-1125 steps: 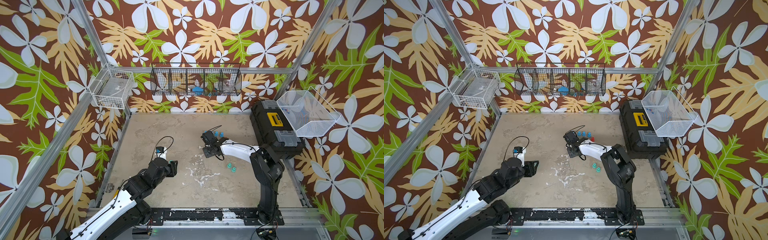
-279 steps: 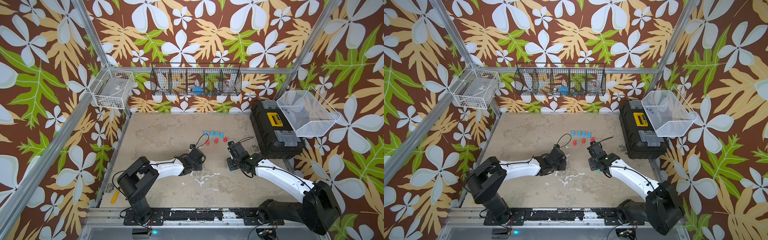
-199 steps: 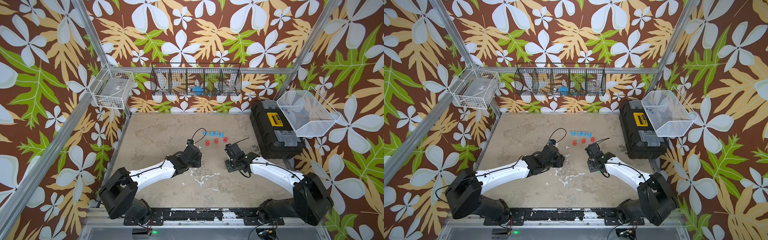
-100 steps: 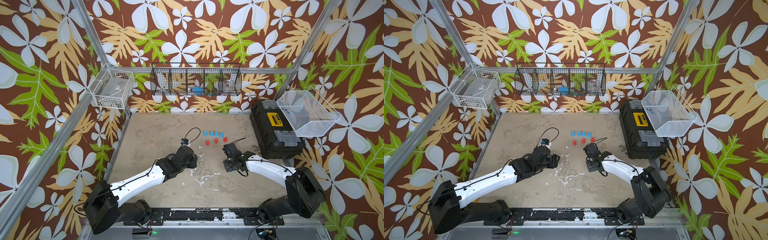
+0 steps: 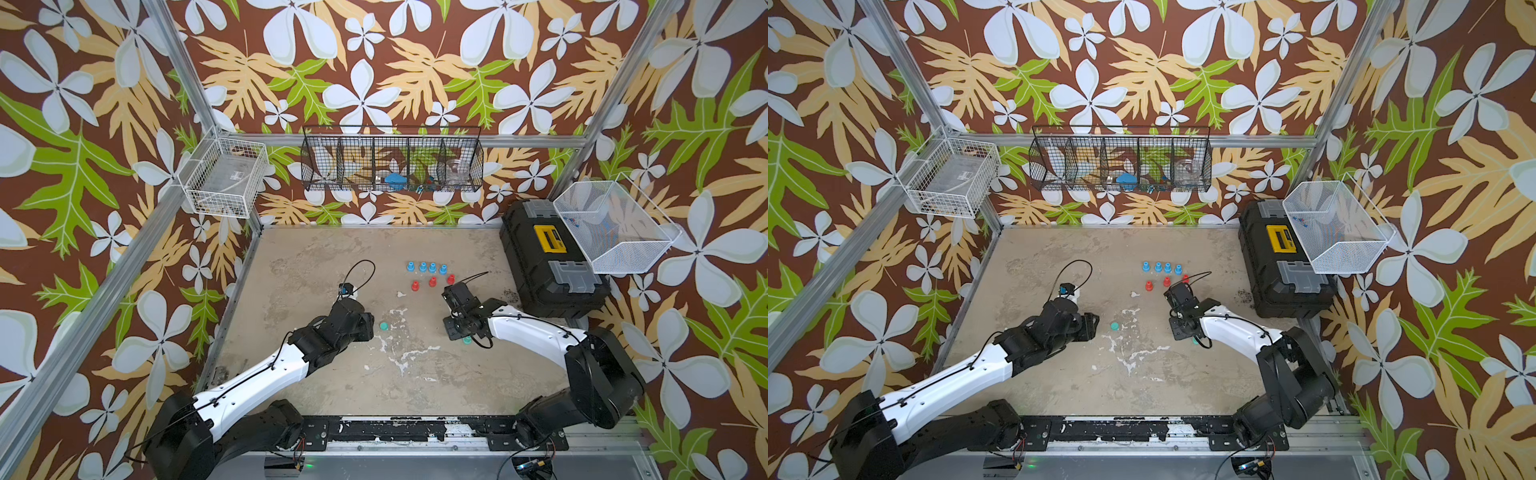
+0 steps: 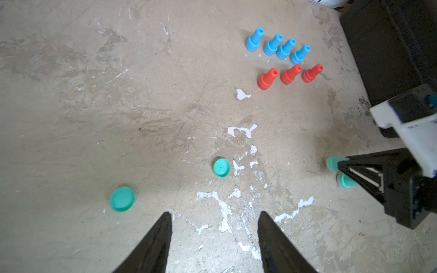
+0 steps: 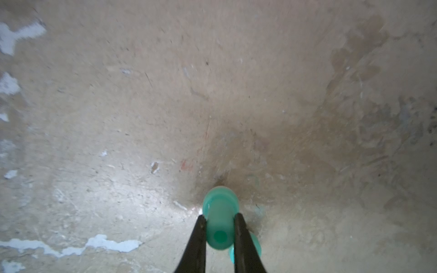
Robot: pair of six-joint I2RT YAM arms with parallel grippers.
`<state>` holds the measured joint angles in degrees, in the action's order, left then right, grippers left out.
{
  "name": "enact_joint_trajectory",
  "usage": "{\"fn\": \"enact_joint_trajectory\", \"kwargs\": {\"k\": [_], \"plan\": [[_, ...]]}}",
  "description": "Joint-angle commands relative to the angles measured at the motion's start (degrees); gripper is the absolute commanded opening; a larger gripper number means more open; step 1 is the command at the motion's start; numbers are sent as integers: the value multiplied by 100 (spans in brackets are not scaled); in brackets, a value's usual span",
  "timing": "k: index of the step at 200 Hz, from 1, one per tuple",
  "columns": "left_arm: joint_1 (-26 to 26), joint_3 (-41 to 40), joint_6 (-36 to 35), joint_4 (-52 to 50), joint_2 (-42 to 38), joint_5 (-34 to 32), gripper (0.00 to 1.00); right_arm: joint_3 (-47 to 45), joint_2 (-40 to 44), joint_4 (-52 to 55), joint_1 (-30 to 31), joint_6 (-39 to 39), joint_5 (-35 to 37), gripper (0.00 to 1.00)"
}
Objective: Close the stamp cap
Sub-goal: Pick up the stamp from the center of the board, then close the cover of the stamp.
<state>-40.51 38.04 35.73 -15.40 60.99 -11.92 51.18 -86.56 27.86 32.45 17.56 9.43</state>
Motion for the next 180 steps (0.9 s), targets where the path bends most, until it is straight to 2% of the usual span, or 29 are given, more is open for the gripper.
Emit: {"fn": "enact_joint_trajectory", "kwargs": {"k": [1, 37, 81, 134, 180], "plan": [[137, -164, 2, -51, -149, 21, 60, 335, 41, 119, 218, 49, 47, 11], [274, -500, 152, 35, -331, 34, 60, 1371, -455, 275, 1088, 225, -18, 11], [445, -640, 191, -28, -522, 23, 60, 2596, -1719, 387, 1804, 266, -138, 11], [749, -784, 193, -127, -832, 26, 60, 3023, -2390, 232, 2014, 310, -343, 11], [799, -831, 224, -55, -818, 85, 60, 3286, -2683, 237, 2081, 314, -389, 11]]}}
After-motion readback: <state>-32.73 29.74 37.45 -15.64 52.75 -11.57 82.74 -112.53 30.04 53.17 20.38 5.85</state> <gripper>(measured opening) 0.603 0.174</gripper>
